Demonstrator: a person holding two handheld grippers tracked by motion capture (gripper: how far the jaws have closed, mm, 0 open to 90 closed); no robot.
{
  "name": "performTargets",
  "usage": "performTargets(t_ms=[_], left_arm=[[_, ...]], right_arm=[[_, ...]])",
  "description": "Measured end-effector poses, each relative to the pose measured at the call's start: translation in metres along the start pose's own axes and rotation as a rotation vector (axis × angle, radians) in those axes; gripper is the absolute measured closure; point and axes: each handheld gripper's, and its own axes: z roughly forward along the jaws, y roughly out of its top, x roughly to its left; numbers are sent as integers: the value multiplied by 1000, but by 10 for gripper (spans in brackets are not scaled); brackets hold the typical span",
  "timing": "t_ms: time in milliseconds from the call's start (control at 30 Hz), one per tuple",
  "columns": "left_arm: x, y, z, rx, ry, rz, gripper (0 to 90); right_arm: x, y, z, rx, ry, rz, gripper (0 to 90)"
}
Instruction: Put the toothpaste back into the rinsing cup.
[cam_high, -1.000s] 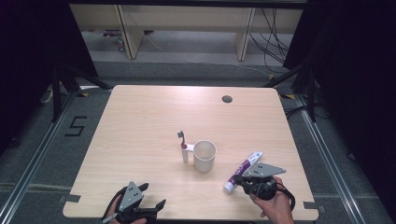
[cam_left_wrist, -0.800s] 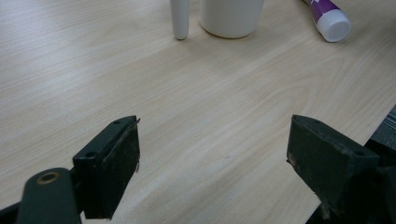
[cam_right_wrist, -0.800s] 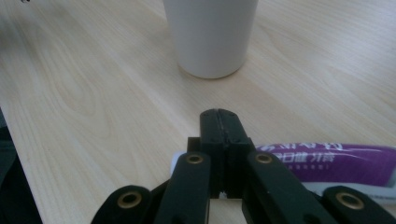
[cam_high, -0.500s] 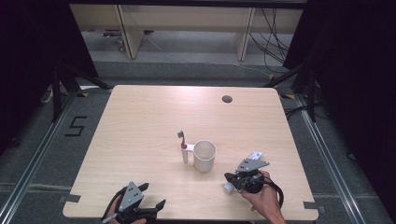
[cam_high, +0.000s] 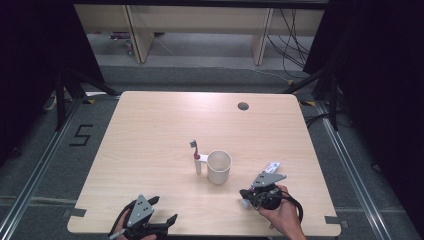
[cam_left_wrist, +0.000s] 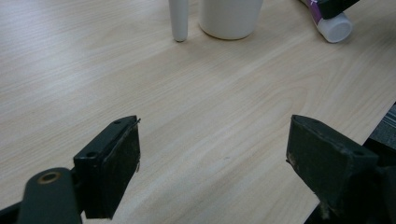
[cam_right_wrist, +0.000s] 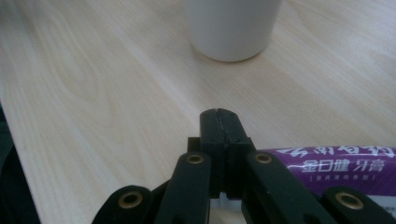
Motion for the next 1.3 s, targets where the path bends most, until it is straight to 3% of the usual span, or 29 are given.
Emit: performTargets(t_ms=[133,200,333,600,667,867,900,933,967,1300], left_arm=[[-1,0,0,-3,-2,-5,171],[0,0,0,1,-1,2,172],[0,0,0,-9,-4,0,171],[-1,0,1,-3,-3,-1,171],[-1,0,1,-2,-2,1,171],[0,0,1,7,-3,10,172],[-1,0,1,5,-1,1,171],[-1,0,1,4,-1,0,171],[0,0,0,20,2,15,171],[-1,-1,2,4,-4,2,172]], right_arm=[[5,-6,-6,31,17,-4,900],[10,-12,-11,62,22,-31,900],[10,-18,-15,56,10,-39,900],[8,-36,-36,106,17,-53,900],[6,-41,-37,85,17,-68,900],[-1,-54,-52,102,-11,-11,900],[-3,-55,-52,92,-4,-22,900],[-5,-58,-57,102,-33,-18,900],[-7,-60,-58,95,-33,-19,900],[-16,-66,-69,123,-57,5,900]])
